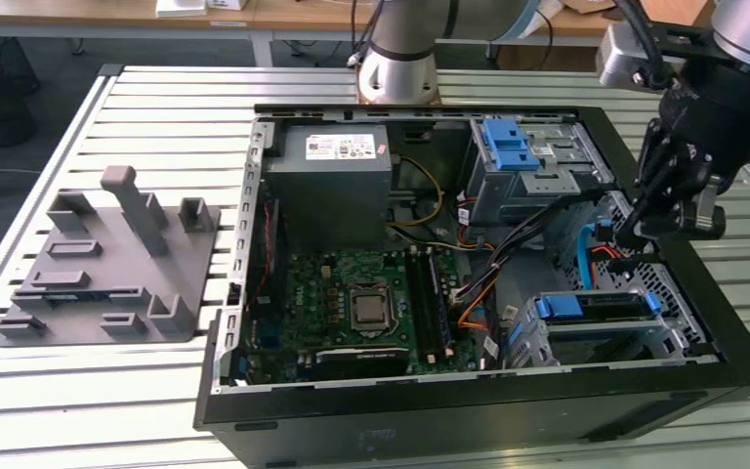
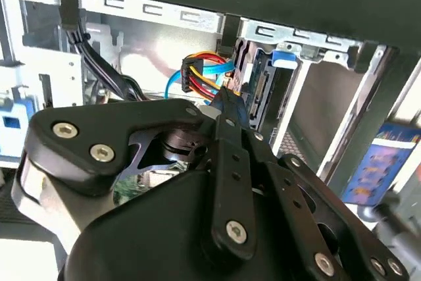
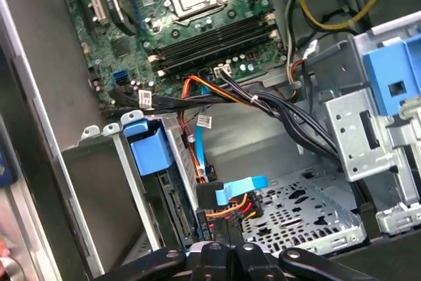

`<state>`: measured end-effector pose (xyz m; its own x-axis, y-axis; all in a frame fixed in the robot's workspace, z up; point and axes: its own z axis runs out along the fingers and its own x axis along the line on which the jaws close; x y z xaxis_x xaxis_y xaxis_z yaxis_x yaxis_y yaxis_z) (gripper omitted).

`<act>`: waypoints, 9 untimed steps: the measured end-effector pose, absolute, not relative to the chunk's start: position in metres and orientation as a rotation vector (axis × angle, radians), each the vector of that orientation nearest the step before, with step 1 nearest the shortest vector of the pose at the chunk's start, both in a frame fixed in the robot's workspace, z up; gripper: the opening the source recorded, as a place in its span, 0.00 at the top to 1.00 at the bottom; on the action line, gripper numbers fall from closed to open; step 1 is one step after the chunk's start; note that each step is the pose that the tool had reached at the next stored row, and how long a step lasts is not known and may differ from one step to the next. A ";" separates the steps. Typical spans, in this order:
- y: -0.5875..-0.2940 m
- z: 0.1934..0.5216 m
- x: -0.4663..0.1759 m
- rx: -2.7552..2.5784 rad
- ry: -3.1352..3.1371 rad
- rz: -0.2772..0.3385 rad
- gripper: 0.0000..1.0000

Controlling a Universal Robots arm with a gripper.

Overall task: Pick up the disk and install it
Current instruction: 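Insert the first disk wire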

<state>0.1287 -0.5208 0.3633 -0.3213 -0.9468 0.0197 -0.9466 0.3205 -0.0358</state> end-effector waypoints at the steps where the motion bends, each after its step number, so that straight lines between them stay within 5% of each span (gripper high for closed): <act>1: -0.521 0.363 0.129 -1.850 2.532 -0.063 0.89; 9: -0.524 0.362 0.124 -1.924 2.470 -0.067 0.89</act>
<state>0.1242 -0.5241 0.3622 -0.2453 -0.9693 0.0189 -0.9689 0.2444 -0.0399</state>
